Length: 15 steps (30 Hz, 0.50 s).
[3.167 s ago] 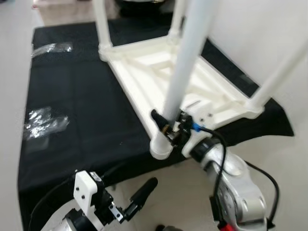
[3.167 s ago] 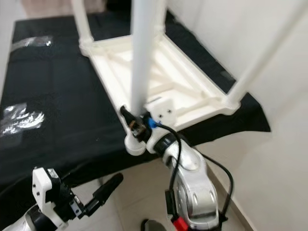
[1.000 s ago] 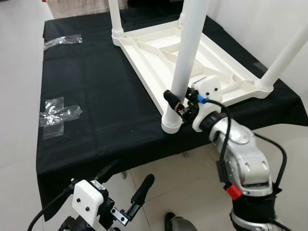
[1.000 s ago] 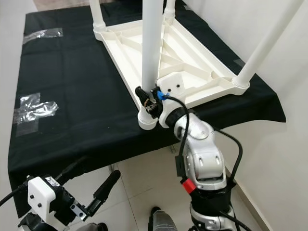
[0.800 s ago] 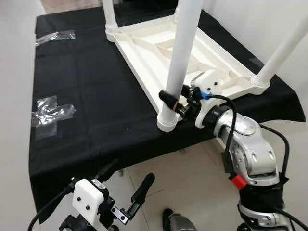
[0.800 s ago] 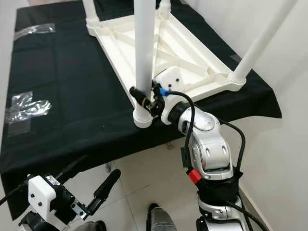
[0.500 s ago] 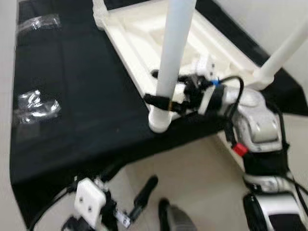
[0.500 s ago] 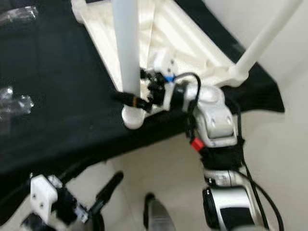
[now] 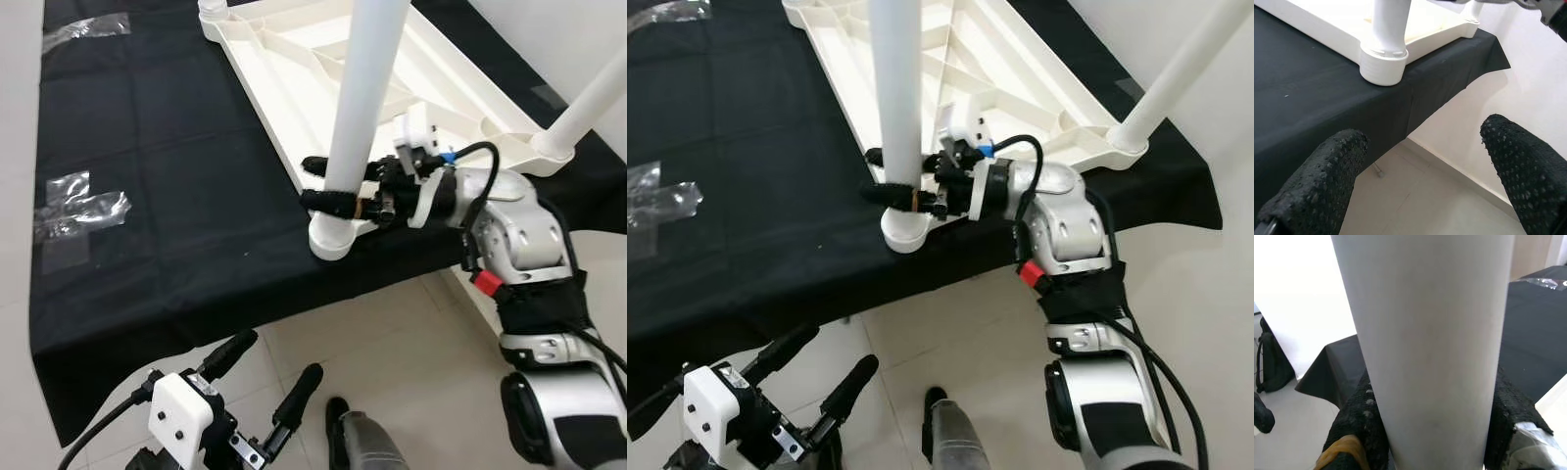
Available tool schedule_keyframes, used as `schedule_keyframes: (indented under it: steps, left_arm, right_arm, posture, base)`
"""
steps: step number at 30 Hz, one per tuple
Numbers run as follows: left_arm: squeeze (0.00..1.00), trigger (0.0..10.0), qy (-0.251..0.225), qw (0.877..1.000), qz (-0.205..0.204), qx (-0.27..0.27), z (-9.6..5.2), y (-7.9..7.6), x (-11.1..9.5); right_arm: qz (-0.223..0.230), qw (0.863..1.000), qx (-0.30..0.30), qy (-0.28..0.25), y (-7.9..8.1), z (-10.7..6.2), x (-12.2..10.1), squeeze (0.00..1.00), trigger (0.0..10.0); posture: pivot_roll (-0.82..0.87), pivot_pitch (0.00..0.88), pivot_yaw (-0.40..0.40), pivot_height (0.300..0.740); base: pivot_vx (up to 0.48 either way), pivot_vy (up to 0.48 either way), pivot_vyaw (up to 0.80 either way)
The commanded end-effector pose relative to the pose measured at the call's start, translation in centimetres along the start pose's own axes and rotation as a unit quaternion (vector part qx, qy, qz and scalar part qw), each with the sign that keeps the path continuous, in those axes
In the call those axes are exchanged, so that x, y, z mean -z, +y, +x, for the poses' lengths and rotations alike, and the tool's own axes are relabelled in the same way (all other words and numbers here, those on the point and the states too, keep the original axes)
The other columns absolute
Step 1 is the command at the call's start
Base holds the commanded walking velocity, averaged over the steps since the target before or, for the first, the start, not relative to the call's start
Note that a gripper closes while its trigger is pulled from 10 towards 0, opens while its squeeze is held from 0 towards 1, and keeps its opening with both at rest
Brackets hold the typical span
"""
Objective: Building children table
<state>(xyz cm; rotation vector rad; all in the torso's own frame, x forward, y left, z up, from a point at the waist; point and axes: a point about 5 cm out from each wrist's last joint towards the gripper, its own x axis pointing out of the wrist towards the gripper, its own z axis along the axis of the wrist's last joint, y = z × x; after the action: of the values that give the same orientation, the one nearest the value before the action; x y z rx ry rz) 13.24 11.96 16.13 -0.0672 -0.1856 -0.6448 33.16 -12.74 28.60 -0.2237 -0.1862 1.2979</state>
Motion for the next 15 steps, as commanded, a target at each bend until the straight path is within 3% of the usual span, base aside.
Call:
schedule_keyframes:
  steps: [1, 4, 5, 7, 8, 10, 11, 12, 14, 15]
  left_arm:
    - [0.00, 10.0, 0.014, 1.000, -0.008, 0.006, -0.3, -0.3, 0.4]
    - [0.00, 10.0, 0.015, 1.000, -0.008, 0.005, -0.3, -0.3, 0.5]
    - [0.00, 10.0, 0.015, 1.000, -0.007, 0.003, -0.3, -0.2, 0.7]
    - [0.00, 10.0, 0.015, 1.000, -0.007, 0.003, -0.3, -0.2, 0.7]
    - [0.00, 10.0, 0.014, 1.000, -0.007, 0.000, -0.3, 0.0, 0.8]
    - [0.00, 10.0, 0.014, 1.000, -0.007, 0.000, -0.3, 0.0, 0.8]
    - [0.00, 10.0, 0.013, 1.000, -0.003, -0.008, -0.2, 0.5, 0.9]
    - [0.00, 10.0, 0.011, 1.000, 0.003, -0.018, 0.0, 1.2, 1.1]
    - [0.00, 10.0, 0.011, 1.000, 0.003, -0.018, 0.0, 1.2, 1.1]
    - [0.00, 10.0, 0.011, 0.999, 0.018, -0.029, 0.2, 2.2, 1.3]
  right_arm:
    - [0.031, 0.999, 0.002, -0.011, 0.8, 0.4, 1.2, 0.00, 0.0]
    - [0.056, 0.998, 0.036, -0.009, 1.8, 1.1, 2.7, 0.00, 0.0]
    - [0.099, 0.990, 0.102, 0.005, 3.2, 2.3, 4.7, 0.00, 0.0]
    - [0.099, 0.990, 0.102, 0.005, 3.2, 2.3, 4.7, 0.00, 0.0]
    - [0.128, 0.954, 0.261, 0.078, 5.2, 2.2, 8.1, 0.00, 0.0]
    - [0.128, 0.954, 0.261, 0.078, 5.2, 2.2, 8.1, 0.00, 0.0]
    - [0.133, 0.912, 0.365, 0.130, 6.9, 1.8, 9.8, 0.00, 0.0]
    - [0.121, 0.878, 0.435, 0.158, 7.2, 1.4, 10.4, 0.00, 0.0]
    - [0.121, 0.878, 0.435, 0.158, 7.2, 1.4, 10.4, 0.00, 0.0]
    - [0.107, 0.861, 0.470, 0.161, 6.7, 1.5, 10.3, 0.00, 0.0]
  posture:
    - [0.09, 0.327, -0.047, 0.740]
    - [0.09, 0.317, -0.053, 0.740]
    - [0.09, 0.308, -0.053, 0.740]
    - [0.09, 0.308, -0.053, 0.740]
    - [0.08, 0.290, -0.056, 0.740]
    - [0.08, 0.290, -0.056, 0.740]
    - [0.10, 0.270, -0.053, 0.740]
    - [0.09, 0.243, -0.047, 0.740]
    - [0.09, 0.243, -0.047, 0.740]
    - [0.10, 0.229, -0.048, 0.740]
  base:
    - [0.000, 0.000, 0.00]
    - [0.000, 0.000, 0.00]
    - [0.000, 0.000, 0.00]
    - [0.000, 0.000, 0.00]
    - [0.000, 0.000, 0.00]
    - [0.000, 0.000, 0.00]
    - [0.000, 0.000, 0.00]
    - [0.000, 0.000, 0.00]
    - [0.000, 0.000, 0.00]
    - [0.000, 0.000, 0.00]
